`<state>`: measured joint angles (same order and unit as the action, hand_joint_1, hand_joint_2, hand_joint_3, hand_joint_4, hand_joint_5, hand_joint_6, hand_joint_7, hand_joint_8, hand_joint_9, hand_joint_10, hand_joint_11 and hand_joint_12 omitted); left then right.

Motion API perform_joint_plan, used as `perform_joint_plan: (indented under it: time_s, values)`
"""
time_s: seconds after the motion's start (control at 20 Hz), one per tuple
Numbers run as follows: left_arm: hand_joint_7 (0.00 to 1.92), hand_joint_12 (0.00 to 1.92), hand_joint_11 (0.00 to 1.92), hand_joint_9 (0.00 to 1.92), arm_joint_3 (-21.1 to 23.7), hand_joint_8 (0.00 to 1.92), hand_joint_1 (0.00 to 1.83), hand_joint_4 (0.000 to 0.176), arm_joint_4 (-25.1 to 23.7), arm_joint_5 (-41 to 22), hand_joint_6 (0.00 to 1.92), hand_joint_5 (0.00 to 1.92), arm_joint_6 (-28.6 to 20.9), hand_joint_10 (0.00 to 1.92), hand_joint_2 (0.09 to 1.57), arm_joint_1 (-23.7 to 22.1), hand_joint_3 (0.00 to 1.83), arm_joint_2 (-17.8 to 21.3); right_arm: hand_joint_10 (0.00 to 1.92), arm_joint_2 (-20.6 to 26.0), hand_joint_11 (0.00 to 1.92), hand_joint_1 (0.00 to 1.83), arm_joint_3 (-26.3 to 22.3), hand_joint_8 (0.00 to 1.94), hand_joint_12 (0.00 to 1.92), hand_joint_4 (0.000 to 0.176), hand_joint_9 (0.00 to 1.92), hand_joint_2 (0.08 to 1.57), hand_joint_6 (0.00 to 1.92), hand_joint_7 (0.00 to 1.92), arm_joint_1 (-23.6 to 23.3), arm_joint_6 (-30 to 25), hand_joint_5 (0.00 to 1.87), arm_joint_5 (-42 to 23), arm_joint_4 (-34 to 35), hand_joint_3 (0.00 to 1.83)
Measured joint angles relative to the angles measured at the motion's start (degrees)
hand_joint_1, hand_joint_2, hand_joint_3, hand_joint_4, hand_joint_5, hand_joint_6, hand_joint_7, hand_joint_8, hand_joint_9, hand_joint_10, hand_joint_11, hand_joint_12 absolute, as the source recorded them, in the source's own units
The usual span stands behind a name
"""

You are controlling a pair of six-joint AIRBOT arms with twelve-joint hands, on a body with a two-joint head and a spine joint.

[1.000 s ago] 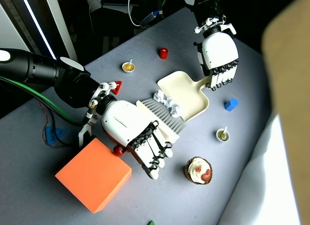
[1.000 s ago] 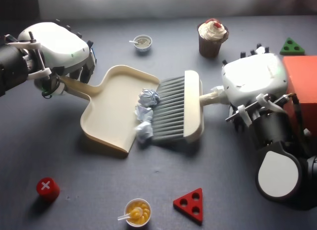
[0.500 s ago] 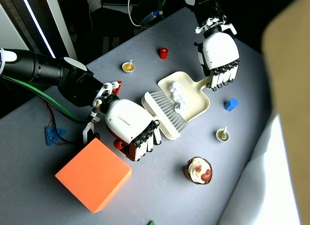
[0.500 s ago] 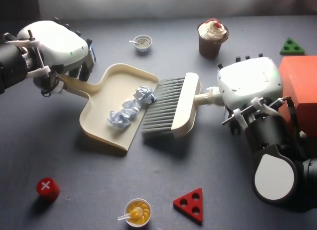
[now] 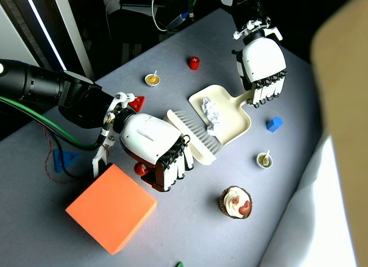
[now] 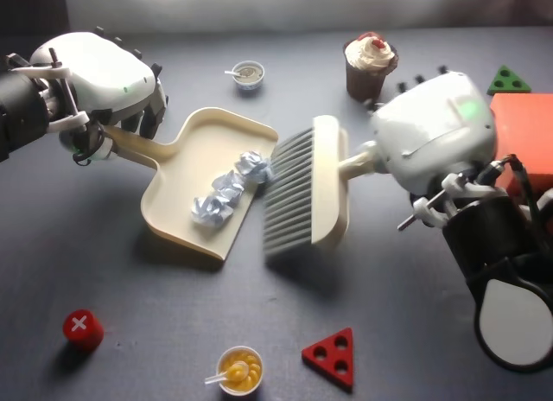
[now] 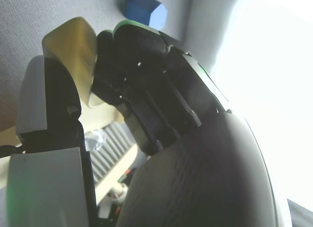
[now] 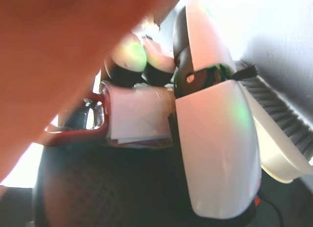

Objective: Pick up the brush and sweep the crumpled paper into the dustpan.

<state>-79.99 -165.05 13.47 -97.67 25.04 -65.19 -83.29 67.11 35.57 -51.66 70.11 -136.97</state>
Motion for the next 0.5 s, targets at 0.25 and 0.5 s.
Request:
perform_joint_plan:
  time_s: [0.25,0.5]
  values:
    - [1.13,1.51,0.84,1.09,0.0,0.53,1.5,0.0,0.0,0.0,0.82,1.01,0.0,0.85,1.06,0.0,0.0,0.0,1.92,3.2,1.21,1.49,-1.7,1.94,1.92,0.091,1.31,1.17,1.92,1.31,-0.1,4.3,1.16,-1.8,-7.8,0.0]
    - [1.12,1.49,0.86,1.08,0.0,0.53,1.5,0.0,0.0,0.0,0.84,1.01,0.0,0.85,1.06,0.0,0.0,0.0,1.92,6.0,1.24,1.5,-3.7,1.94,1.92,0.089,1.32,1.17,1.92,1.3,-1.7,8.0,1.15,-3.7,-10.8,0.0]
